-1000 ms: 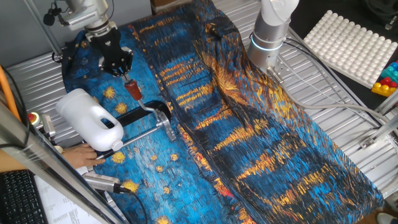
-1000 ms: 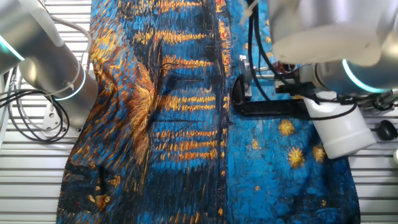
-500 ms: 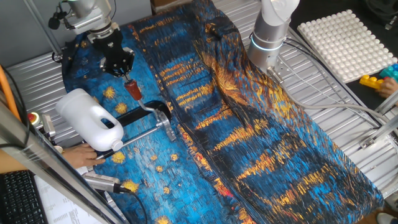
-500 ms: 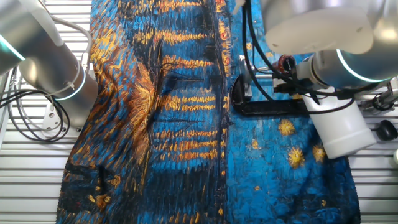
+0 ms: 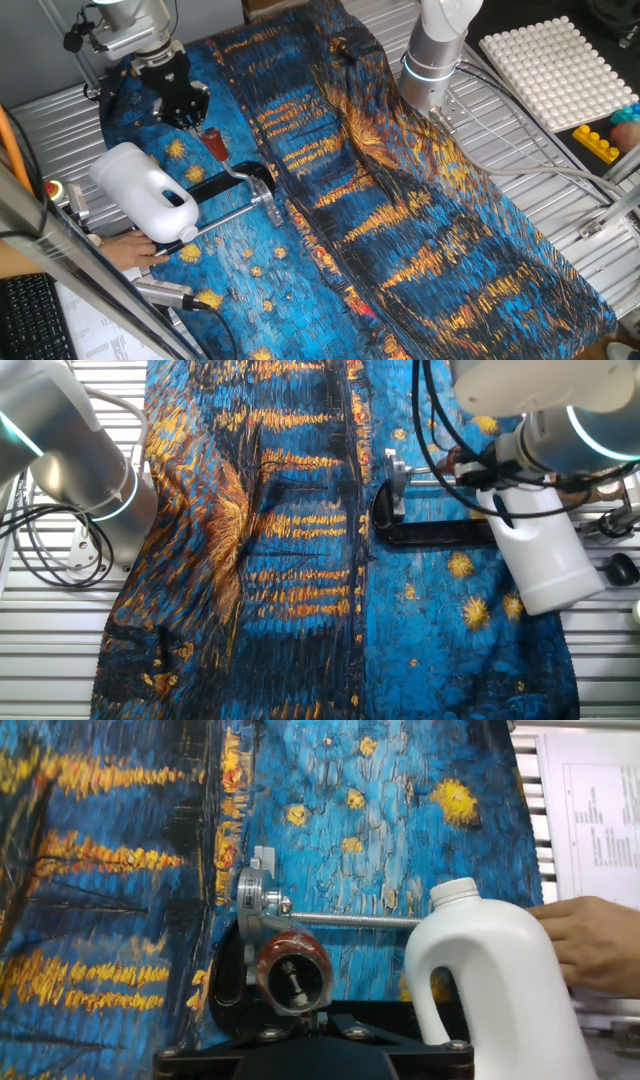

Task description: Pull up the lever

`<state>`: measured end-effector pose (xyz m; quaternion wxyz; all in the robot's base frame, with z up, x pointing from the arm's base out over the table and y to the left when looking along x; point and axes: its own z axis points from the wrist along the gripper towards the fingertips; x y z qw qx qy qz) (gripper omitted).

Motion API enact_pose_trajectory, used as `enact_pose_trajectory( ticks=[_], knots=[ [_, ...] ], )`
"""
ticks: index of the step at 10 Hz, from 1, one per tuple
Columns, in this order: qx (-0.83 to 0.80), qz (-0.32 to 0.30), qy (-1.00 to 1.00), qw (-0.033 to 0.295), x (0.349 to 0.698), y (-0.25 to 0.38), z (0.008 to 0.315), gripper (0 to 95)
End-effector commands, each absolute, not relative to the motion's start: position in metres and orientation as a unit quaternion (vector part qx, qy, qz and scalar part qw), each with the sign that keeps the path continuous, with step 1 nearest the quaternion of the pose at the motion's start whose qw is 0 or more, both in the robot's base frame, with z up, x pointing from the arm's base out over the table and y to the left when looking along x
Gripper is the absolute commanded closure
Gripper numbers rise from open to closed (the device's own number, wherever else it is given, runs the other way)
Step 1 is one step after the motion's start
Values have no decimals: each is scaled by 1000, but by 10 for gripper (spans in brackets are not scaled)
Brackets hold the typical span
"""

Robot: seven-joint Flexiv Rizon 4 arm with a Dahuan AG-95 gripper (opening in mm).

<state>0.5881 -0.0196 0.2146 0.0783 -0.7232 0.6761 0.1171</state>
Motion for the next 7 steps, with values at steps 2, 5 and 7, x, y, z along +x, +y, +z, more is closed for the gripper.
enact_pose_trajectory(
  ticks=[2, 5, 7],
  knots=[
    [-717, 117, 684, 66, 579, -31, 205, 950],
    [-722, 130, 677, 64, 578, -31, 205, 950],
    [-720, 134, 678, 63, 578, -31, 206, 950]
  ],
)
